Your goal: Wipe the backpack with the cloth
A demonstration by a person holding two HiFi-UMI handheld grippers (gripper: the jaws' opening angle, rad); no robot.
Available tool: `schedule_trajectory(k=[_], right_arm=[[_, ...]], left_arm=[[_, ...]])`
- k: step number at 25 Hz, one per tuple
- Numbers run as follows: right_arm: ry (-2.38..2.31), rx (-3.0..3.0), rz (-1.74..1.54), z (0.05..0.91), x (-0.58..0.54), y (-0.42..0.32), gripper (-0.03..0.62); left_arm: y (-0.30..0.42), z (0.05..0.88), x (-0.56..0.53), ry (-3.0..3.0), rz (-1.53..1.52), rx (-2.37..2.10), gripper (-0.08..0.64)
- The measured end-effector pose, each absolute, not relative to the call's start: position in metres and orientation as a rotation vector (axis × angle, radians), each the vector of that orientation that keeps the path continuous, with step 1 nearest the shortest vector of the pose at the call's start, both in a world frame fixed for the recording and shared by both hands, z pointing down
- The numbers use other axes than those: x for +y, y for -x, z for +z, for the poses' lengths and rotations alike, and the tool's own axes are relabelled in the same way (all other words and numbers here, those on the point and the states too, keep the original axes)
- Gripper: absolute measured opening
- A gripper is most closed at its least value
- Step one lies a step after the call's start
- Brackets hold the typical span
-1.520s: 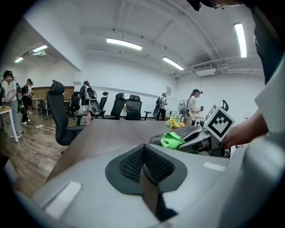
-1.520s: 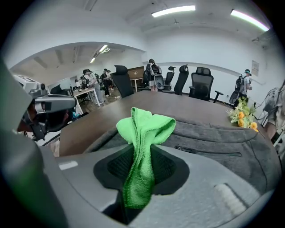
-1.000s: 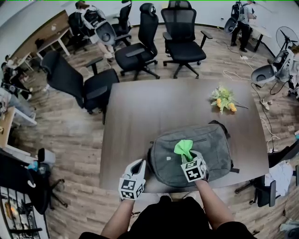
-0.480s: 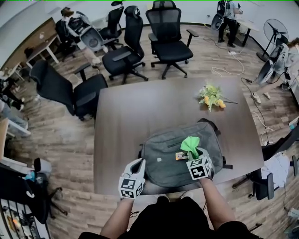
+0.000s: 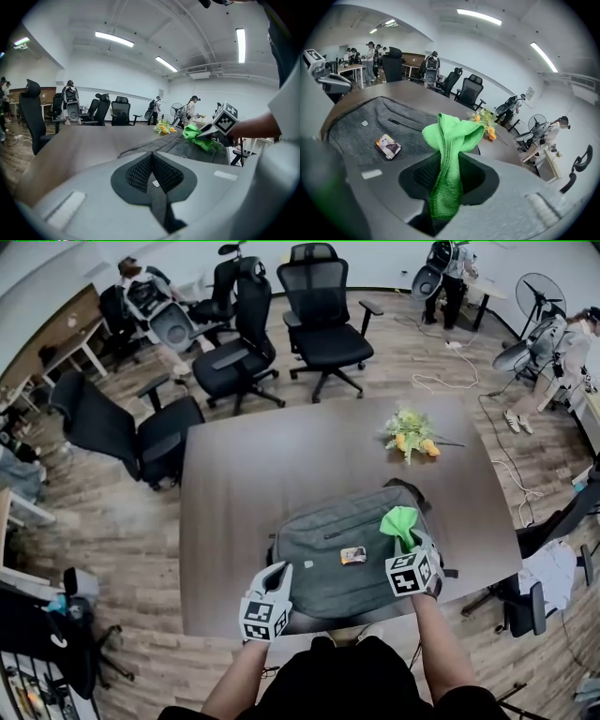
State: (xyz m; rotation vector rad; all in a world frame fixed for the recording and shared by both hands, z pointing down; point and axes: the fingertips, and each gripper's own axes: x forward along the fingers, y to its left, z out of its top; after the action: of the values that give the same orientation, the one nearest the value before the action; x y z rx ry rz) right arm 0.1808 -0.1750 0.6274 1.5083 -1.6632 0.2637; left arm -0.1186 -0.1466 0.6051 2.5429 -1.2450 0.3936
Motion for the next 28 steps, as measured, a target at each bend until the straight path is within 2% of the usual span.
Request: schedule_trajectory(k=[9,17,23,28], right_arm=[[-1.53,-1.569,0.188,0.62,-0.173,-0.216,0.107],[-1.523,-1.6,0.153,0.611,-0.165,-0.209,0.107],[-1.512,-1.736,0.23,0.61,-0.156,-0.177,0.107],[-1.404,-1.924,0.357,0.621,-0.143,-0.116,0.107]], left_arm=[[0.108,0.608,-0.142,-2.553,0.414,-1.242,0.02],[0.113,0.612,-0.133,-2.522,0.438,-1.286,0.02],[0.125,0.603,-0.123,-2.54,0.479,-1.35,0.02],[0.132,0.6,-0.113,-2.516,0.481,-1.379,0.02]])
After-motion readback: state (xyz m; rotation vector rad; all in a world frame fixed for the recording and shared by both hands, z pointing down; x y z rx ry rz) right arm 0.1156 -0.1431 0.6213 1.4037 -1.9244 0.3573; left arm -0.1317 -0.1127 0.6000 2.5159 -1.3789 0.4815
